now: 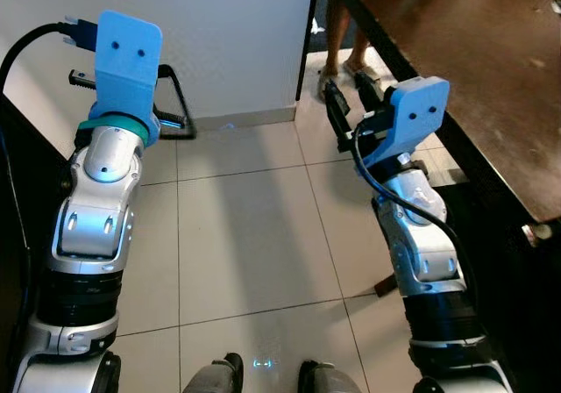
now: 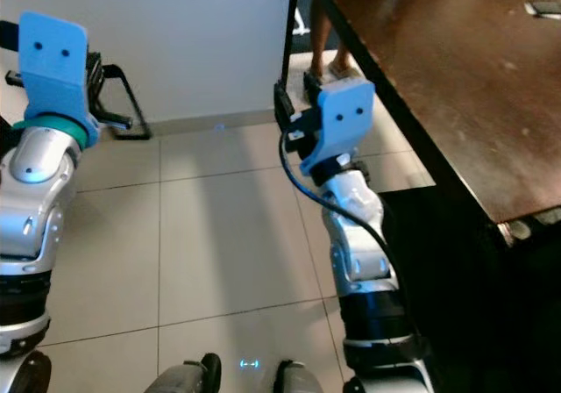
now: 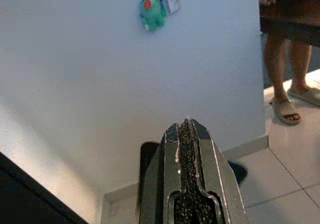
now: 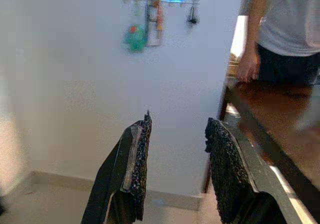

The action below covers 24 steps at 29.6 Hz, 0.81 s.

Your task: Hang keys on a hook

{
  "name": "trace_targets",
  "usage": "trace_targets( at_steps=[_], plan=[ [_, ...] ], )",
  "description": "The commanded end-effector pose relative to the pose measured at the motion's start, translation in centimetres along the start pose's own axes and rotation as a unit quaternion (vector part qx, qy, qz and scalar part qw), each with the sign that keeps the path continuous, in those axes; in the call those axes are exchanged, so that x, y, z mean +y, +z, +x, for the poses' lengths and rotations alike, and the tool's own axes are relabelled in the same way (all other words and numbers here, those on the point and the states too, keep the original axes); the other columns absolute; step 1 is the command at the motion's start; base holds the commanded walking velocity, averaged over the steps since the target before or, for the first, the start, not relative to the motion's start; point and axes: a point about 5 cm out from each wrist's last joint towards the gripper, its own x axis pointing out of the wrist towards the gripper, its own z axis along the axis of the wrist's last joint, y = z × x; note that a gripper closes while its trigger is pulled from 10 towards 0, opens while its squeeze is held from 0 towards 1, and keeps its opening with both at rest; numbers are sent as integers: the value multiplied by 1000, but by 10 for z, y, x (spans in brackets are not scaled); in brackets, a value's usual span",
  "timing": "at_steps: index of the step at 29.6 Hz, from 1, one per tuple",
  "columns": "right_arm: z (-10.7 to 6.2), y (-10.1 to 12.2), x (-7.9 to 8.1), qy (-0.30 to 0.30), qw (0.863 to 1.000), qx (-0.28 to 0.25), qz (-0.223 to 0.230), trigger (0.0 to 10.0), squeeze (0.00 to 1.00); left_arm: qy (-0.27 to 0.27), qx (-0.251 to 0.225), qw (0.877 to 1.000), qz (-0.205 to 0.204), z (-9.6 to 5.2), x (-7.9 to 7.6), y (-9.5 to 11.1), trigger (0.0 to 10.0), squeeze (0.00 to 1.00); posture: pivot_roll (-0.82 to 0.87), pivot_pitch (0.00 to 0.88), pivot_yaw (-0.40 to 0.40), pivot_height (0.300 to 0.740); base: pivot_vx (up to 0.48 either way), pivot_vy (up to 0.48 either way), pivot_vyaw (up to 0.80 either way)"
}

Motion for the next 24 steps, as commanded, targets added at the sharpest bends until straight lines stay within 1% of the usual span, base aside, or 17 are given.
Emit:
trace_targets(
  at_steps=[1,9,24],
  plan=[
    [0,-2,8,11,1000,1,9,10000,0,9,4,1000,1,-1,5,-3,10000,0,77,130,101,740,382,0,0],
    [0,-2,7,9,1000,0,6,10000,0,9,2,1000,1,0,5,-2,10000,0,77,125,102,740,392,0,0],
    [-1,-5,5,2,1000,6,8,10000,0,6,-3,1000,2,0,4,0,10000,0,78,127,103,740,480,0,0]
  ],
)
